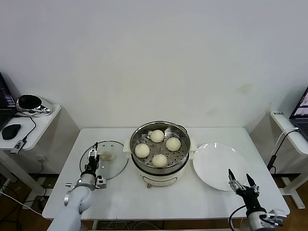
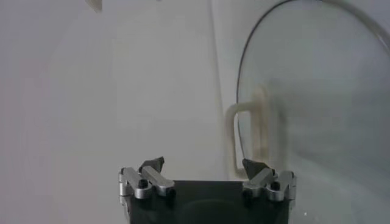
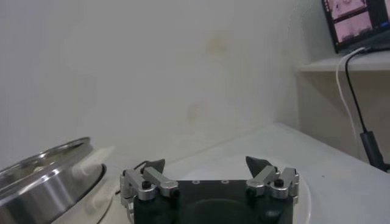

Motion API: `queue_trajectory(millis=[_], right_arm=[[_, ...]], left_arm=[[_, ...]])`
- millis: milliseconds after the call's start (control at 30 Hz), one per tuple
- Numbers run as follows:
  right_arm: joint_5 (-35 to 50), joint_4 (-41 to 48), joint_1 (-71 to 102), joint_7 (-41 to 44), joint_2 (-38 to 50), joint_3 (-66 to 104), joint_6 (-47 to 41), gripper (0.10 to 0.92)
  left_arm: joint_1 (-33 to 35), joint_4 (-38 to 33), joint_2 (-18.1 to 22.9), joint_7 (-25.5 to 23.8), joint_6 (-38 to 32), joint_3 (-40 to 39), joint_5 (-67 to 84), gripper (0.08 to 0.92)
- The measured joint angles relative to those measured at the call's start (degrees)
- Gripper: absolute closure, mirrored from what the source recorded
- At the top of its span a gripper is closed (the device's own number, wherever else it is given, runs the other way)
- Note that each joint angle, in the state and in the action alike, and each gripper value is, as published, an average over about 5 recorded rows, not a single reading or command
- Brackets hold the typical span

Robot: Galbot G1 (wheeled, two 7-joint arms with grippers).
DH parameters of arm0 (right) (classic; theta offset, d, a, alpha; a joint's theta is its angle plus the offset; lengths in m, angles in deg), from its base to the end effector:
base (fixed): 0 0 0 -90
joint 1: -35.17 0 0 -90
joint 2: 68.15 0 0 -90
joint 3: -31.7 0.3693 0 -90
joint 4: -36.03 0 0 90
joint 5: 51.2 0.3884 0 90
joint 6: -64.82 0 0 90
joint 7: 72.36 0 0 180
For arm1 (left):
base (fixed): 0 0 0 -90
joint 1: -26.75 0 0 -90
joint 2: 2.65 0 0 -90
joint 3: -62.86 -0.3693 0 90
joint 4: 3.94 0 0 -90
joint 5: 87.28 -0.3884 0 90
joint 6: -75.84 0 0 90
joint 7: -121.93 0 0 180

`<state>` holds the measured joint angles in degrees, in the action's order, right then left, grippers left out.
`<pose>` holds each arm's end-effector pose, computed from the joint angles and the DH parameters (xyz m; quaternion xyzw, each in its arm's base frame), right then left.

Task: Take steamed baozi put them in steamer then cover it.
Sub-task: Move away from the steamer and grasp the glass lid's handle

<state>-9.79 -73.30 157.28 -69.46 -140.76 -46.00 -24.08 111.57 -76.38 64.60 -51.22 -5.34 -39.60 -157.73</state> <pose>0.1936 -0.1465 -0.3652 -0.0381 -0.9814 -0.1774 0.0627 0.4034 0.1144 -0.4449 -0.0303 -0.6626 -0.7449 0.0721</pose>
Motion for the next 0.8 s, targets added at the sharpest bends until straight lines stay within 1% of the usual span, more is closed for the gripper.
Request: queue_trajectory(millis=[333,800], right_arm=[[-0.55,0.98,0.22,0.15,-0.37,-0.12,0.56,0.203],[-1.39,2.20,0.06,0.35,-0.86,-0.44,0.88,0.203]], left_arm=[[-2.51,2.62,1.07,-0.22,0.57,-1.40,0.55,0.177],[-5.81,6.61,2.94,1.68,1.84,-2.23,2.37,0.177]])
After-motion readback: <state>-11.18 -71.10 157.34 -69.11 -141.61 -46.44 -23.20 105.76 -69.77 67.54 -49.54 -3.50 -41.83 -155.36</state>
